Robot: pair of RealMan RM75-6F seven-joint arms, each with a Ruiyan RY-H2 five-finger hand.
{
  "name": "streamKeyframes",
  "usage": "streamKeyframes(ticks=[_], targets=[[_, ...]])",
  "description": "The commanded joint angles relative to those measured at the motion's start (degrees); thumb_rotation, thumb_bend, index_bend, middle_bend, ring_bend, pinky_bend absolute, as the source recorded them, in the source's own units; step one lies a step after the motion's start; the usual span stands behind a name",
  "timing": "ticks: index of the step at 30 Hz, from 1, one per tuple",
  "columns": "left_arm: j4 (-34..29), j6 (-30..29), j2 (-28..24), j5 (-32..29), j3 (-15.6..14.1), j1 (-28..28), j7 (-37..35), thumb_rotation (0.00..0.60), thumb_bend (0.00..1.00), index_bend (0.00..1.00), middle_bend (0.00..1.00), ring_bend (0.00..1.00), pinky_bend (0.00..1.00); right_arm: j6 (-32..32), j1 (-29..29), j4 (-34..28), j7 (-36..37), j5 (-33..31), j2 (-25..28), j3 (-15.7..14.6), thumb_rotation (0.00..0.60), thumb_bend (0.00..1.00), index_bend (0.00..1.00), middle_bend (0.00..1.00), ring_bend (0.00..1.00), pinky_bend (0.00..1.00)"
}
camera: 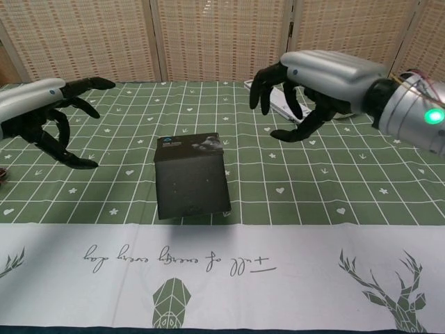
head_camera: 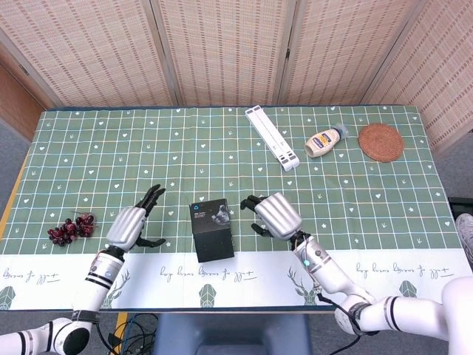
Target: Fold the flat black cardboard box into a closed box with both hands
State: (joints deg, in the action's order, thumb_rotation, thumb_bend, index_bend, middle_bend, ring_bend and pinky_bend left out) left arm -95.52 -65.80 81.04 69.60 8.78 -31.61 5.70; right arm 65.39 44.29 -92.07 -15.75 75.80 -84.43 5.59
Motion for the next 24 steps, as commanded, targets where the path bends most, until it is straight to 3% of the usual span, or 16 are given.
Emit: streamKeyframes(ticks=[1,3,10,18,24], targets=[[1.5,-5.9,-1.0,3.1,-1.0,2.9,2.9,0.6,0.07,0.14,0.08,0.17,0.54,2.5,-4.4,-5.4,2.1,0.6,7.1,-2.0,0.6,0.32,0.37,0.42,0.58,0.8],[1.7,-9.1,-1.6,4.2,-1.5,4.5,5.0,0.6,0.07,0.19,0.09,0.17,0.54,4.0,-6.5,-7.0,3.5,1.4,10.0,-2.9,0.6,0.32,0.37,0.43,0.55,0.75],[-1.1,-16.6,-5.3,4.5,-3.0,9.9,11.1,0.6,0.07,0.19,0.12,0.17,0.53,9.3,-13.2,-8.3,9.1,5.6,17.7,-5.9,0.6,0.33,0.37,0.45,0.51,0.7],[-3.7,-24.6,-9.1,9.0,-6.9,17.1,12.0,0.6,0.07,0.19,0.12,0.16,0.51,18.1,-22.4,-4.6,14.3,9.4,20.0,-8.9,0.6,0.33,0.37,0.46,0.51,0.7],[-6.2,-26.7,-9.6,10.8,-8.8,20.3,13.9,0.6,0.07,0.19,0.11,0.16,0.49,22.7,-27.9,-4.2,15.4,9.7,21.3,-9.6,0.6,0.33,0.37,0.46,0.51,0.7]])
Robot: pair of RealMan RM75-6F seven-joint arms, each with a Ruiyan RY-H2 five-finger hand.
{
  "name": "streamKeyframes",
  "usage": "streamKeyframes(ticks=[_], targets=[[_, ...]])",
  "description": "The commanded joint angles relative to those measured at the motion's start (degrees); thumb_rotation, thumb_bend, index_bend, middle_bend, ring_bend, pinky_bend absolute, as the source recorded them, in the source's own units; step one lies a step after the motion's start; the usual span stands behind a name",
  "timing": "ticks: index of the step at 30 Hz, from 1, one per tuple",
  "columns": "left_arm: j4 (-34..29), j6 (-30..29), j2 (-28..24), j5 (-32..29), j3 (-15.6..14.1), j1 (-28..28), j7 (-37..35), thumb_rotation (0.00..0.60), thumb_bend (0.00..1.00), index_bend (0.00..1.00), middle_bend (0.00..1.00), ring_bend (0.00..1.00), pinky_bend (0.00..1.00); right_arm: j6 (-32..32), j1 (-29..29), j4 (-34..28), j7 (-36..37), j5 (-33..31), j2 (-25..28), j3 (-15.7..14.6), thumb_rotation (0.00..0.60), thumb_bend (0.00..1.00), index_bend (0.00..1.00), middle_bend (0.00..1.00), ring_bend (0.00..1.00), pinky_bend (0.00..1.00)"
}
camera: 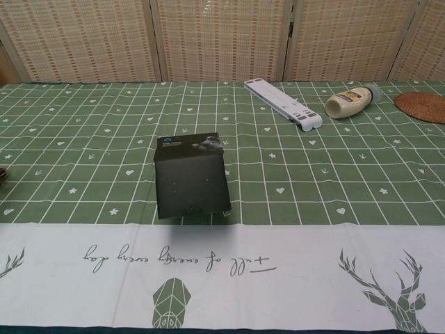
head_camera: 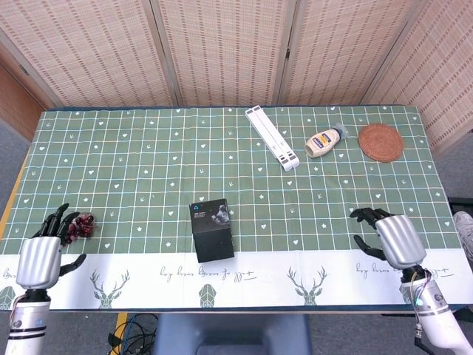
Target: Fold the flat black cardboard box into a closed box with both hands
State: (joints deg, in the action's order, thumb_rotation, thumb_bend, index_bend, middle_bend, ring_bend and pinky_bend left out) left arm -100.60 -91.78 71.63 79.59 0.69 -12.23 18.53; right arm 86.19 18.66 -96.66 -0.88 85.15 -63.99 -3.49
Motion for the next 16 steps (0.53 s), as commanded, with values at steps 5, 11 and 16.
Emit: streamKeyframes(ticks=[5,11,16], targets=[[-2.2,-2.0,0.7,2.7,-1.0,2.3,2.9,0.6,0.07,0.19,0.11,0.16,0.48,3.3,-5.3,0.1,1.5,-0.2,2.4,-0.6,0.6,0.33,0.37,0.46,0.51,0.7],[-3.5,-1.5,0.9,3.4,-0.9,3.2,4.6,0.6,0.07,0.19,0.11,0.16,0.47,1.8,-6.4,0.7,2.9,0.0,2.6,0.1,0.6,0.33,0.37,0.46,0.51,0.7],[-4.0,-0.5,0.9,3.1,-0.6,3.5,5.5,0.6,0.07,0.19,0.11,0.15,0.46,0.1,-6.6,1.1,3.1,0.5,1.9,0.5,0.6,0.33,0.37,0.46,0.51,0.7]])
